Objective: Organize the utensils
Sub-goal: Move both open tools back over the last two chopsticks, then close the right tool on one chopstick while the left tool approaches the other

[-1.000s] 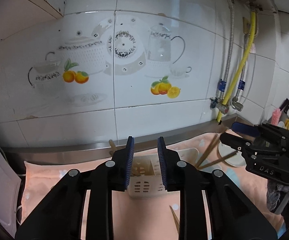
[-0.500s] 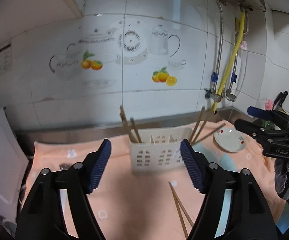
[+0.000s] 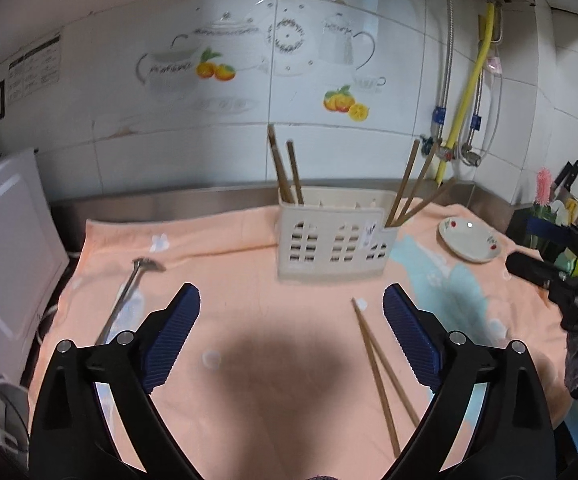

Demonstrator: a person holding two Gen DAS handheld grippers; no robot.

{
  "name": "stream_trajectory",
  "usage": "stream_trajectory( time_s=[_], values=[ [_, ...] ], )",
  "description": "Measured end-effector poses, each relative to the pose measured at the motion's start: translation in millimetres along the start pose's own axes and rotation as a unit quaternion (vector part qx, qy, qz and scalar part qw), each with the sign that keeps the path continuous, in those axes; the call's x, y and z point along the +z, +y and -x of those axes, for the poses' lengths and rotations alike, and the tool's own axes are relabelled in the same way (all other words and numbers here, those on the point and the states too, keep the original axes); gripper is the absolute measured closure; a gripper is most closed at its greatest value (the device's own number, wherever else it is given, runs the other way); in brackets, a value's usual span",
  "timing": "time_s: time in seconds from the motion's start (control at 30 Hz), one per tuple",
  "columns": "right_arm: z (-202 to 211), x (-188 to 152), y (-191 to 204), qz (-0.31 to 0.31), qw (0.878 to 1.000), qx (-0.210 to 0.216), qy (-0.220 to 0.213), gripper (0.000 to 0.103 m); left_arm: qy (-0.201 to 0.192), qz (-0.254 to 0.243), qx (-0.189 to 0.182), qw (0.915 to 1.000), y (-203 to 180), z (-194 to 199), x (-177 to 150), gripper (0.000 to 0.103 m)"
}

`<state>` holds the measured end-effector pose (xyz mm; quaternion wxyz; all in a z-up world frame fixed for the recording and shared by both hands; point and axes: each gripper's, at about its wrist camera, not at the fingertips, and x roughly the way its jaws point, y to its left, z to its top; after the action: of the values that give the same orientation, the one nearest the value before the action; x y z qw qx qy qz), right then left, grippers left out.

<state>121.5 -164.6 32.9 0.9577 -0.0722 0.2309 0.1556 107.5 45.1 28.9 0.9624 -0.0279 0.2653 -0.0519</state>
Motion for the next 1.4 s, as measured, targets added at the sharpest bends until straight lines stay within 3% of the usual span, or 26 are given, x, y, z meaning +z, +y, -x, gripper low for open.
stream_trajectory(
  time_s=[0.57, 0.8, 1.4],
  values=[
    [-30, -98, 41, -0.006, 0.996, 0.017, 0.083, 0.01, 0.022, 0.051, 0.023, 0.9982, 26, 7, -50, 0.008],
    [-48, -117, 52, -0.018, 0.994, 0.02, 0.109, 0.011, 0.026, 0.069, 0.028, 0.9969, 36, 10, -60, 0.007],
    [-86, -129, 59, -0.067, 0.985, 0.026, 0.158, 0.061, 0.033, 0.089, 0.026, 0.9952, 53, 9, -78, 0.007]
  ],
)
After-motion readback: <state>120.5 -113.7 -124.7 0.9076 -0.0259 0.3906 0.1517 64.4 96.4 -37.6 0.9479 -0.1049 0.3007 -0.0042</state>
